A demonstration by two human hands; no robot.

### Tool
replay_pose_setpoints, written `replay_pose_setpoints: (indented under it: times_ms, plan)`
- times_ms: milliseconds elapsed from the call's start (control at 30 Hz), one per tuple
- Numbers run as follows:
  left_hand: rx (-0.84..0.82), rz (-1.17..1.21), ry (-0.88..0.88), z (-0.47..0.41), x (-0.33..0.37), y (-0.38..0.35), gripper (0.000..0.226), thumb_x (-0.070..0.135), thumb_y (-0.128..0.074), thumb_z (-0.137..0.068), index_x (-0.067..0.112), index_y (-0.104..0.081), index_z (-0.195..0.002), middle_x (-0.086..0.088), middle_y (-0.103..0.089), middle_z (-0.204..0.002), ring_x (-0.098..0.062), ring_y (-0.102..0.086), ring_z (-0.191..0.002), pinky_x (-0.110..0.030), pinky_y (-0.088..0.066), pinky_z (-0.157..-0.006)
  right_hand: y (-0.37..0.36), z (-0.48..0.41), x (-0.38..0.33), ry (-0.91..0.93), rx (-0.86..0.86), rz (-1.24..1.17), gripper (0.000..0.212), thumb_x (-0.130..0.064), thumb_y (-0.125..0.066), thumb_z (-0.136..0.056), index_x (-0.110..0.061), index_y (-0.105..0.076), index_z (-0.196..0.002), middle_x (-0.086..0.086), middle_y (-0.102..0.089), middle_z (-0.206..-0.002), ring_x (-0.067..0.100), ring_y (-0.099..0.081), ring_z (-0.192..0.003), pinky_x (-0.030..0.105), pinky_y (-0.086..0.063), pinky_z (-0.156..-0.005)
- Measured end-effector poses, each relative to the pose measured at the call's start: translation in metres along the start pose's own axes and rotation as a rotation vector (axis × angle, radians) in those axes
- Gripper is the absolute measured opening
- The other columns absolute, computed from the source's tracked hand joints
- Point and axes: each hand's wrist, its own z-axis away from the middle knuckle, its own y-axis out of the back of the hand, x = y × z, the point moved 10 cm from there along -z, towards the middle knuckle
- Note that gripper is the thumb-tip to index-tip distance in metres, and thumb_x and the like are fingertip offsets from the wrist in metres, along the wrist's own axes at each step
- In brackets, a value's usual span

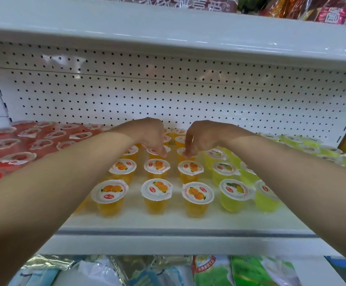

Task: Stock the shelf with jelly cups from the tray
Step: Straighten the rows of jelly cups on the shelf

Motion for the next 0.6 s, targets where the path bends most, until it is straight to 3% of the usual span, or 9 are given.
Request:
replay_pose_setpoints:
  times_ms: [167,600]
  plan:
    - [-0.019,0.025,-0.028,0.0017,0.0054,-0.0018,0.039,0.039,-0.081,-0.076,0.013,-0.071,-0.103,-0.003,-0.070,-0.110,-0.021,-0.062,-0.103,-0.028,-0.044,-0.079,0.0013,-0.0046,0.0026,-0.001,0.010,-0.002,0.040,-0.042,-0.078,-0.077,-0.017,-0.072,-0.108,0.000,-0.066,-0.112,0.019,-0.058,-0.100,0.028,-0.043,-0.077]
    - [-0.033,-0.003,-0.004,-0.0046,0.0034,-0.0038,0.041,0.038,-0.081,-0.077,0.014,-0.069,-0.108,-0.002,-0.067,-0.113,-0.022,-0.061,-0.104,-0.028,-0.044,-0.079,0.0009,-0.0071,0.0012,0.002,0.023,-0.007,0.043,-0.042,-0.079,-0.076,-0.015,-0.071,-0.109,0.002,-0.066,-0.113,0.022,-0.060,-0.104,0.031,-0.049,-0.082]
